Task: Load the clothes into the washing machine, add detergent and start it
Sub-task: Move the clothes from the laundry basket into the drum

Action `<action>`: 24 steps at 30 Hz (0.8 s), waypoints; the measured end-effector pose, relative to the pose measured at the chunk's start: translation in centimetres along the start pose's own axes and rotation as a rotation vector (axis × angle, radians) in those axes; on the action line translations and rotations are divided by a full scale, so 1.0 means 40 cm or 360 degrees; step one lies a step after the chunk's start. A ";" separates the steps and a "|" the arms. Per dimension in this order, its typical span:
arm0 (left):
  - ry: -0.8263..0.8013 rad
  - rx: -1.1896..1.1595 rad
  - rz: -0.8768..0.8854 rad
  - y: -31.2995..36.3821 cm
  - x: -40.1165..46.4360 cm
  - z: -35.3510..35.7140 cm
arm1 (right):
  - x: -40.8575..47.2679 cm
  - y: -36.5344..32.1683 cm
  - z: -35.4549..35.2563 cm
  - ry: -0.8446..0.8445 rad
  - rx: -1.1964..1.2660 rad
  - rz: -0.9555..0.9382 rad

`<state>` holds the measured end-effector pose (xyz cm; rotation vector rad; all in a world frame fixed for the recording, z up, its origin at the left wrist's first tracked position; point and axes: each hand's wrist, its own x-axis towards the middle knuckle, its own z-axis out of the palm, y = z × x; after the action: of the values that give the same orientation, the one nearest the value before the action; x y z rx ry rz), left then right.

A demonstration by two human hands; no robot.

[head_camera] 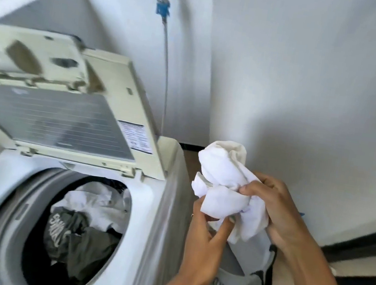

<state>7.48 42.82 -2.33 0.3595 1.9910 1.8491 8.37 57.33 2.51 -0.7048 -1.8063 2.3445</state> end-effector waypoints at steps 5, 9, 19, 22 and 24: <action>0.0114 0.0079 0.0222 0.123 -0.069 -0.186 | -0.089 -0.119 0.198 -0.0315 -0.0030 -0.0273; 0.0185 0.0116 0.0353 0.193 -0.123 -0.350 | -0.157 -0.171 0.369 -0.0462 -0.0193 -0.0368; 0.0447 -0.0133 0.0541 0.326 -0.190 -0.769 | -0.225 -0.264 0.697 -0.0430 -0.0478 -0.0768; 0.0605 -0.0228 0.0588 0.349 -0.177 -0.882 | -0.232 -0.288 0.733 -0.0244 -0.0501 -0.0897; 0.0718 -0.0292 0.0602 0.371 -0.169 -0.953 | -0.236 -0.301 0.750 -0.0103 -0.0521 -0.0994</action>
<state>-5.01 7.25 14.95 0.2989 2.1161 2.5170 1.93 30.85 22.27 -0.0532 -2.0731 1.7069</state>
